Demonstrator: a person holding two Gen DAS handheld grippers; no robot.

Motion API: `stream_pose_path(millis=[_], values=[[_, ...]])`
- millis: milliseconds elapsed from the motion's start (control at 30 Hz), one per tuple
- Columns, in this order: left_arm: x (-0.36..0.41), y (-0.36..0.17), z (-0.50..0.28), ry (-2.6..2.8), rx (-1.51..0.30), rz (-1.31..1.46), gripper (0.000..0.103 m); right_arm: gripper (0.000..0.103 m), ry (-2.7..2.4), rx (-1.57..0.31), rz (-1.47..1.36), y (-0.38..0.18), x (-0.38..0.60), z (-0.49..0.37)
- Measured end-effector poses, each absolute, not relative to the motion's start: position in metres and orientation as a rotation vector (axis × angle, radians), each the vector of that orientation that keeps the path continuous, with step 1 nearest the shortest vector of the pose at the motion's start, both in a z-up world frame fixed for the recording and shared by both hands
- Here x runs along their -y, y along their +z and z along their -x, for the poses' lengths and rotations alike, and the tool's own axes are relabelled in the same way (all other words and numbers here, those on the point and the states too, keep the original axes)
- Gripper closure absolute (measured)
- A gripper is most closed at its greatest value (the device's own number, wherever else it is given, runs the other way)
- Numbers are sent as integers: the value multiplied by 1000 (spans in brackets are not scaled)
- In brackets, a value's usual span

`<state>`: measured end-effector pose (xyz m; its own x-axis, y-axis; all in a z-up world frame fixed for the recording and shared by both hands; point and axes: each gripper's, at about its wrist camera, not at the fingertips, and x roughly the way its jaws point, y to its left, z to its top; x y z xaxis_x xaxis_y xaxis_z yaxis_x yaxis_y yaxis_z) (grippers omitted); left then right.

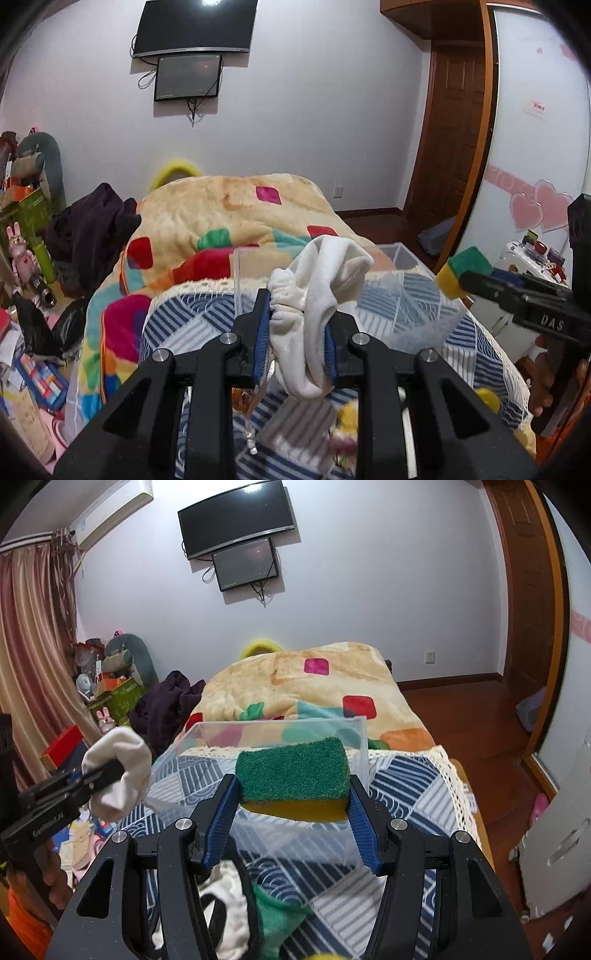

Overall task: Organize soft objects
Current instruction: 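Lift the sponge with the right tool while the left tool carries the sock over the box, then open the right tool over the box while the left tool drops the sock inside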

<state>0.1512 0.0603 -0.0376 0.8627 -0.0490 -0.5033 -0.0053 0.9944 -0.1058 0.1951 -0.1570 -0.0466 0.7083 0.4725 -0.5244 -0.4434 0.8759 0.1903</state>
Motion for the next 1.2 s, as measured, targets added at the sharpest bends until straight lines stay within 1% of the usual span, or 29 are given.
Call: stream_pose_path(millis=[200,367,500,667,733,833,900,967,1133,1200], values=[[-58,-46,-191,-37,-585,120,78,48,522,-643,-12,-50,144,-217],[-55,-70,-221,-30,-675,115,78,48,533,-721,35,-64,131,-236],[-51,-89,-234,-33,-740,103,78,48,544,-785,62,-78,124,-247],[-45,-102,-240,-38,-762,53,77,48,547,-855,108,-92,119,-256],[-45,-103,-241,-25,-763,33,77,46,552,-860,132,-92,118,-254],[-45,-104,-242,-30,-777,35,71,45,568,-874,141,-91,116,-254],[-46,-103,-240,-39,-778,50,64,45,567,-876,151,-90,115,-252],[-45,-101,-237,-39,-777,53,59,44,565,-878,160,-89,115,-251],[-46,-90,-226,-55,-758,78,56,41,571,-858,149,-84,116,-248],[-46,-82,-219,-50,-735,70,45,39,564,-834,153,-78,117,-244]])
